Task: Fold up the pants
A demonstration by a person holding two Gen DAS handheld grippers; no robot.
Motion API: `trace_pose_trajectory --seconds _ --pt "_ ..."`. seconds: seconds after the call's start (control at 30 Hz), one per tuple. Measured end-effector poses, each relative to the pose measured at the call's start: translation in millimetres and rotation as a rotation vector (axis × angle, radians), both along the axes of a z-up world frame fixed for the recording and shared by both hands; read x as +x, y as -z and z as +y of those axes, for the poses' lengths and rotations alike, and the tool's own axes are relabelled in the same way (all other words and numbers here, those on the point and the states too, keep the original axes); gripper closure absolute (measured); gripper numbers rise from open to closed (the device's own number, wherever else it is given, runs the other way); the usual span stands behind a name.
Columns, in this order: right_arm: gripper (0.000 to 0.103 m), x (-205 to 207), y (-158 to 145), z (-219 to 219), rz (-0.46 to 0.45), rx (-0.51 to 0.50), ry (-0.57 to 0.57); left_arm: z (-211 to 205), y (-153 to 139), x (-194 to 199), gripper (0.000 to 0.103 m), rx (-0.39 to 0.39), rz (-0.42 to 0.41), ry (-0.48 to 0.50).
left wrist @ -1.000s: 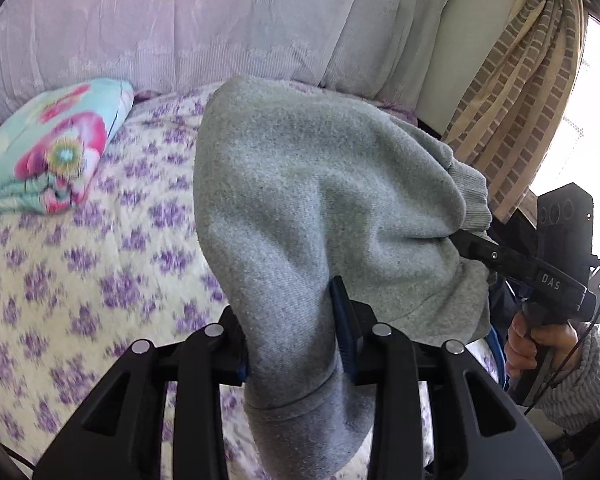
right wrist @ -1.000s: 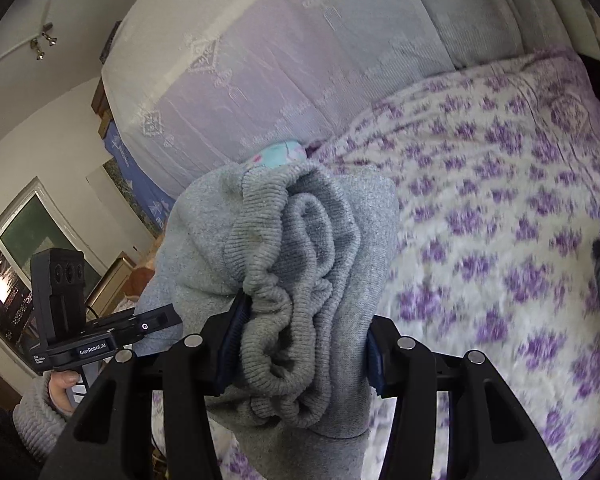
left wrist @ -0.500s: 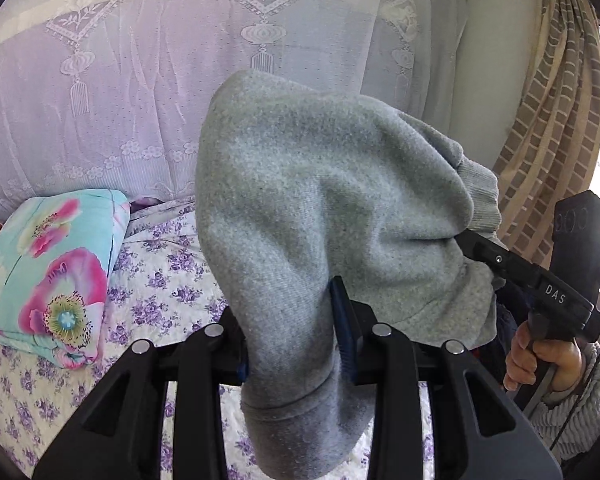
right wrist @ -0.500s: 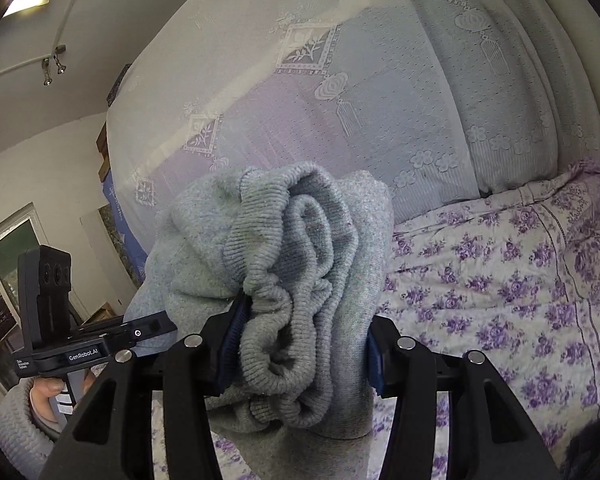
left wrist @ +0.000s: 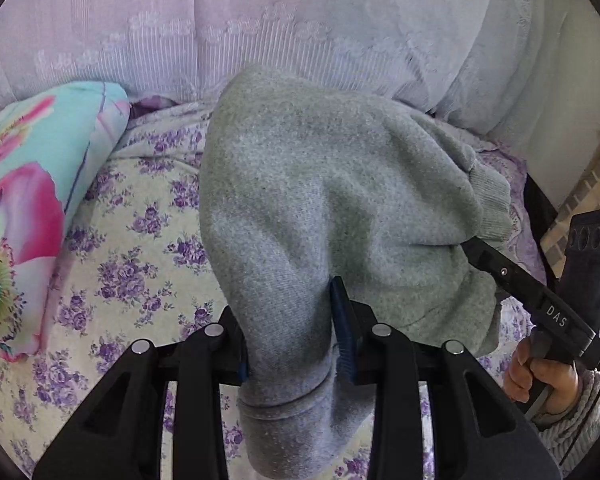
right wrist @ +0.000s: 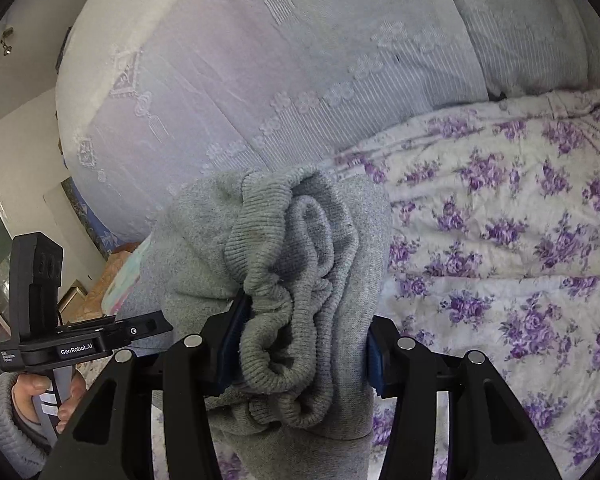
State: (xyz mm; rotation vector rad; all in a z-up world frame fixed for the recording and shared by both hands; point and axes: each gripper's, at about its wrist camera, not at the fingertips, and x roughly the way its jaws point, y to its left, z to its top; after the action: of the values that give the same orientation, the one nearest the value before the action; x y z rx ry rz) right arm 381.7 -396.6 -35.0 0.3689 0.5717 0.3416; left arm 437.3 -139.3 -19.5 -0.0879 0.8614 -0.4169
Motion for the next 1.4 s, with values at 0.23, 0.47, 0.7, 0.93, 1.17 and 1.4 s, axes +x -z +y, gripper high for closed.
trace_pose_trajectory --seconds 0.23,0.47,0.7,0.93,1.17,1.4 --pt "0.050 50.8 75.9 17.6 0.095 -0.066 -0.018 5.5 79.1 46.7 0.071 0.018 0.127 -0.041" --pt "0.022 53.5 109.3 11.8 0.123 -0.100 0.109 1.4 108.6 51.6 0.033 0.124 0.074 -0.076" --pt "0.023 12.1 25.6 19.2 -0.153 -0.235 0.176 15.5 55.3 22.2 0.035 0.133 -0.099 -0.132" --pt "0.072 51.9 31.3 63.2 -0.083 -0.273 -0.017 -32.0 64.9 7.7 0.035 0.193 -0.094 -0.004" --pt "0.077 69.1 96.5 52.6 0.087 -0.342 0.019 -41.3 108.0 13.7 0.030 0.233 -0.045 -0.028" --pt "0.073 68.6 86.6 55.6 0.099 -0.332 0.013 -43.3 104.0 12.8 0.028 0.245 -0.022 -0.052"
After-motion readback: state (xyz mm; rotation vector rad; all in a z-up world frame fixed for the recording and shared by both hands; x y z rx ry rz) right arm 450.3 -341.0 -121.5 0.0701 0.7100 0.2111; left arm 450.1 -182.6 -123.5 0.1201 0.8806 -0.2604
